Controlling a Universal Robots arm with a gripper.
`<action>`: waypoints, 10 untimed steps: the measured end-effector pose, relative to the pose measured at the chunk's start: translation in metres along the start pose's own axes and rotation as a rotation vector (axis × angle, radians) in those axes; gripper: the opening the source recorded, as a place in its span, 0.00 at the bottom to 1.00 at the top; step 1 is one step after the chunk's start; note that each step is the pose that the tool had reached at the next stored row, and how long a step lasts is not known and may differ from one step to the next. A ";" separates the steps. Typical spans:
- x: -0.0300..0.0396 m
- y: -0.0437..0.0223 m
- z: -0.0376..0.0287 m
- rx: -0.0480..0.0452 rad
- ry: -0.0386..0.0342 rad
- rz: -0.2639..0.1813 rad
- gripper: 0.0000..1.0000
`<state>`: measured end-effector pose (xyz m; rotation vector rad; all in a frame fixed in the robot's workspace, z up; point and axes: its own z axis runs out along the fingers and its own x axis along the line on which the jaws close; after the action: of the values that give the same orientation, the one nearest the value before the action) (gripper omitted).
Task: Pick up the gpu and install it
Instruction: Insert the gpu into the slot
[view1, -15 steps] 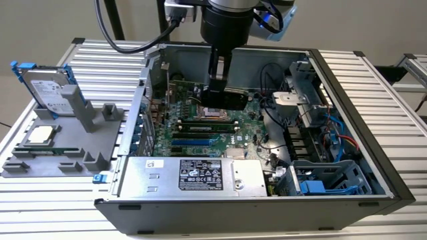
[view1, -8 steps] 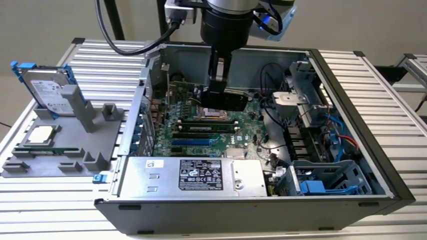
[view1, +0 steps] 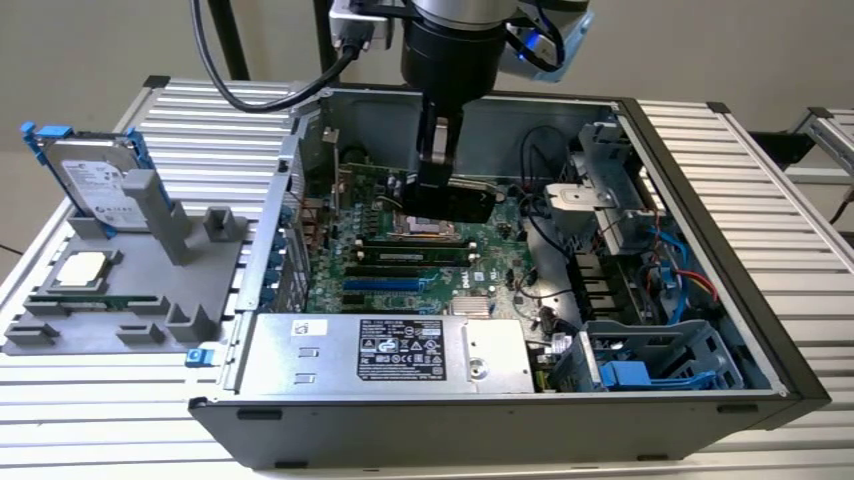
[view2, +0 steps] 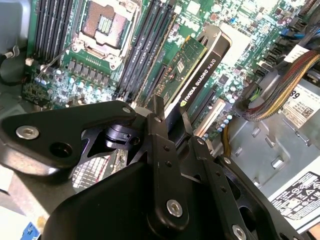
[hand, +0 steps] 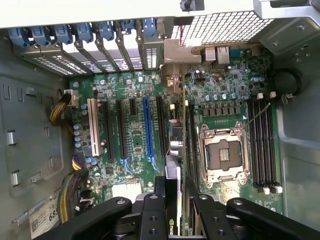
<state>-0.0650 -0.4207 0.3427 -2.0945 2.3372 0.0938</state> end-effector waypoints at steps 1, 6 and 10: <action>0.0001 0.0000 0.0005 -0.0001 0.0003 0.000 0.00; 0.0002 -0.0002 0.0050 -0.0001 0.0004 0.000 0.00; 0.0003 -0.0003 0.0070 -0.0002 0.0008 0.000 0.00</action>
<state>-0.0650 -0.4207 0.3356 -2.0950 2.3377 0.0932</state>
